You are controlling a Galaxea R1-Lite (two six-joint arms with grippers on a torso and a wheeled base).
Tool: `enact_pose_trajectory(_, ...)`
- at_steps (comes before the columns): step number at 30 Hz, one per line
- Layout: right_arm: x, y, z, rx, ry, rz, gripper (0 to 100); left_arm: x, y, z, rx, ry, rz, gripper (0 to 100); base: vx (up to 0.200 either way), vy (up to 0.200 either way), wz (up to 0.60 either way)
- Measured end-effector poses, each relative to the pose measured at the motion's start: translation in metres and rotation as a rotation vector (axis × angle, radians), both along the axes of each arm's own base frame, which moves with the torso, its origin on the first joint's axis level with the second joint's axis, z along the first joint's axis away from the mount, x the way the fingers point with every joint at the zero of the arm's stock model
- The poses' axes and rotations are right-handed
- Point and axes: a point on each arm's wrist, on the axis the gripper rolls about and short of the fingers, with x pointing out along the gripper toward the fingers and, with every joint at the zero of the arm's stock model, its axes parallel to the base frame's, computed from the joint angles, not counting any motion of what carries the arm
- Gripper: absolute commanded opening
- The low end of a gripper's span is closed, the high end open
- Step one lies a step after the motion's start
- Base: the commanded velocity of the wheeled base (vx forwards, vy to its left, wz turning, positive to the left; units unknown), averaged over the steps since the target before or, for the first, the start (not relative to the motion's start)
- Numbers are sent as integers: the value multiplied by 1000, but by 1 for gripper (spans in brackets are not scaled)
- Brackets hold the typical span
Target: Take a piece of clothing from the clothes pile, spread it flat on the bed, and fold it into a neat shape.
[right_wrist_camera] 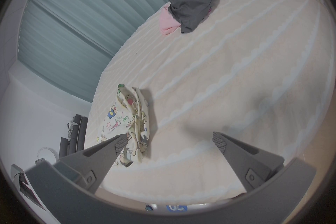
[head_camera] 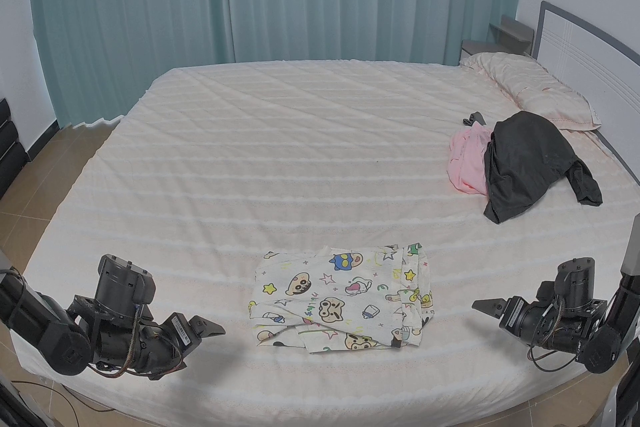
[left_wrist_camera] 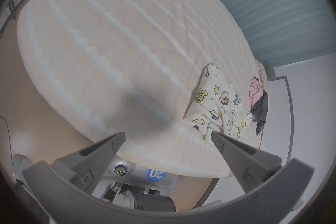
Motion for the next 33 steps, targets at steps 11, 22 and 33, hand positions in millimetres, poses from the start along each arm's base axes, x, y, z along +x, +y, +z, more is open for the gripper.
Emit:
enact_pose_trajectory(11, -6, 28, -1, 72, 21, 72, 100, -2, 7, -4, 16, -13, -11, 100, 0, 200, 0)
enact_pose_trajectory(22, 7, 51, 8, 116, -61, 139, 100, -3, 17, -9, 13, -26, -82, 100, 0, 73, 0)
enact_pose_trajectory(33, 7, 59, 0, 107, -39, 179, 100, -6, 17, -14, -7, -68, -87, 100, 0, 0, 0)
